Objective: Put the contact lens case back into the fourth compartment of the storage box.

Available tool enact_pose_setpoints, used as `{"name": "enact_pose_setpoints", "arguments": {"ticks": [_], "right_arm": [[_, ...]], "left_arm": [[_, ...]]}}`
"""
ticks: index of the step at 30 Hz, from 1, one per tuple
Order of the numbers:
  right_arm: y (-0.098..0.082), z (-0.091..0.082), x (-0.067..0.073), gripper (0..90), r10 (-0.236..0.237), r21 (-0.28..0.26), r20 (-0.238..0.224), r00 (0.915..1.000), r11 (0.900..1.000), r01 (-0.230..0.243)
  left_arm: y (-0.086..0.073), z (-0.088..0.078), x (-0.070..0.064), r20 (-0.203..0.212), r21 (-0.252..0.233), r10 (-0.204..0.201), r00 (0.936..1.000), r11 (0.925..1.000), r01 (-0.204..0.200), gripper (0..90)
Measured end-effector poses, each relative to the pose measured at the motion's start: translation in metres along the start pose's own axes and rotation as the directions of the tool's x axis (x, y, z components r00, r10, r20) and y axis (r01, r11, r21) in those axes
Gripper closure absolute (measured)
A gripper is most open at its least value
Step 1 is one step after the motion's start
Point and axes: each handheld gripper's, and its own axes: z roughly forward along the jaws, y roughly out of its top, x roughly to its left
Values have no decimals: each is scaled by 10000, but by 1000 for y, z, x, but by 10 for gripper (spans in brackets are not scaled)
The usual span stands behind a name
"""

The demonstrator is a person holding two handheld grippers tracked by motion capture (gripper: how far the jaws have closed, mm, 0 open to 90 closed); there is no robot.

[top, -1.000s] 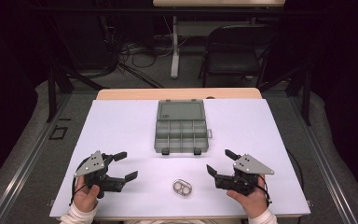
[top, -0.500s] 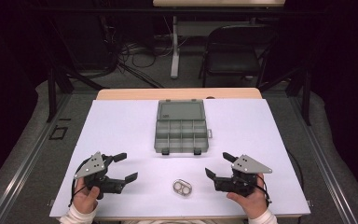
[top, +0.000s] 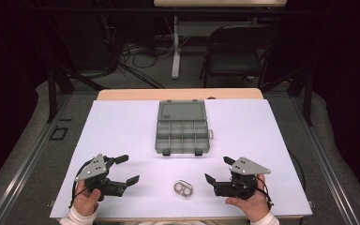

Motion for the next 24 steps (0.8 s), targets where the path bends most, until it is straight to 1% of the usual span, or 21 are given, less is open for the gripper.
{"name": "enact_pose_setpoints", "arguments": {"ticks": [1, 4, 5, 10, 16, 20, 24], "right_arm": [[1, 1, 1, 131, -156, 155, -34, 9999, 9998, 157], [1, 1, 3, 148, -236, 217, -98, 9997, 9995, 238], [1, 2, 3, 154, -244, 280, -237, 9994, 9993, 251], [1, 3, 1, 154, -129, 376, -387, 9992, 9992, 144], [4, 4, 2, 157, -160, 592, -491, 9987, 9981, 189], [6, 6, 4, 157, -291, 955, -596, 9978, 9948, 347], [8, 7, 5, 173, -303, 1068, -714, 9970, 9936, 378]], "left_arm": [[0, 0, 0, 2, 7, -12, 10000, 10000, 12, 160], [0, 0, 1, -16, 28, -36, 10000, 10000, 36, 160], [0, 1, 1, 0, 37, -35, 10000, 10000, 35, 160], [0, 1, 1, -2, 64, -46, 10000, 10000, 46, 160], [0, 1, 1, 6, 48, -49, 10000, 10000, 49, 160], [0, 1, 0, 7, 62, -51, 10000, 10000, 51, 160], [0, 1, 1, 13, 71, -50, 10000, 10000, 49, 160]]}}
